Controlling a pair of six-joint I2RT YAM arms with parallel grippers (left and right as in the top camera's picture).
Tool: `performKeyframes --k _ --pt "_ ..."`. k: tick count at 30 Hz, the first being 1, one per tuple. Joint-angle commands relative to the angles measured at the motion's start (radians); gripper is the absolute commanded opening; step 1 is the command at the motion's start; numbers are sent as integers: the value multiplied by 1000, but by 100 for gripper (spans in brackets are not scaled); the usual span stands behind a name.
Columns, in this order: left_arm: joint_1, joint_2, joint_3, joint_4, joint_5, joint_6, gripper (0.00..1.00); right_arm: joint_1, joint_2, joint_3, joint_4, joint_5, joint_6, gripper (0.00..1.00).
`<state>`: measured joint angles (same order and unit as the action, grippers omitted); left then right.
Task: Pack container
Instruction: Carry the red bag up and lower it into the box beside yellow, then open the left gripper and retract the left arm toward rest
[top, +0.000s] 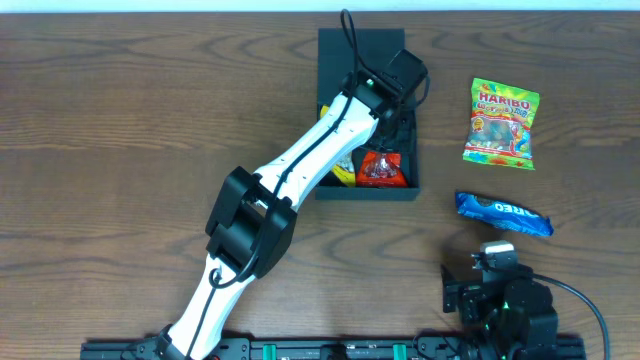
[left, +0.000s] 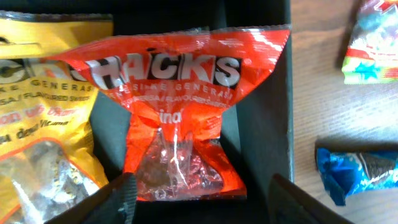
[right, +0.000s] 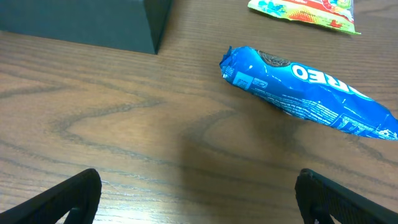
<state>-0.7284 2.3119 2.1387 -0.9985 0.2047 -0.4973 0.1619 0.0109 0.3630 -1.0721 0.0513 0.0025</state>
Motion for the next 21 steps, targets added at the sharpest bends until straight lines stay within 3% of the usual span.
performKeyframes --k 1,7,11,17,21 --pt "3 8 74 -26 -50 3 71 -4 -5 -6 -5 -7 -11 99" --pt "3 8 317 -267 -190 37 81 -4 -5 -6 -5 -7 -11 99" --pt "12 2 470 -491 -226 63 98 -4 -5 -6 -5 -7 -11 99" --pt "44 -118 491 -679 -328 64 97 -4 -5 -6 -5 -7 -11 99" --pt "48 -256 489 -691 -335 127 94 -4 -5 -6 -5 -7 -11 99"
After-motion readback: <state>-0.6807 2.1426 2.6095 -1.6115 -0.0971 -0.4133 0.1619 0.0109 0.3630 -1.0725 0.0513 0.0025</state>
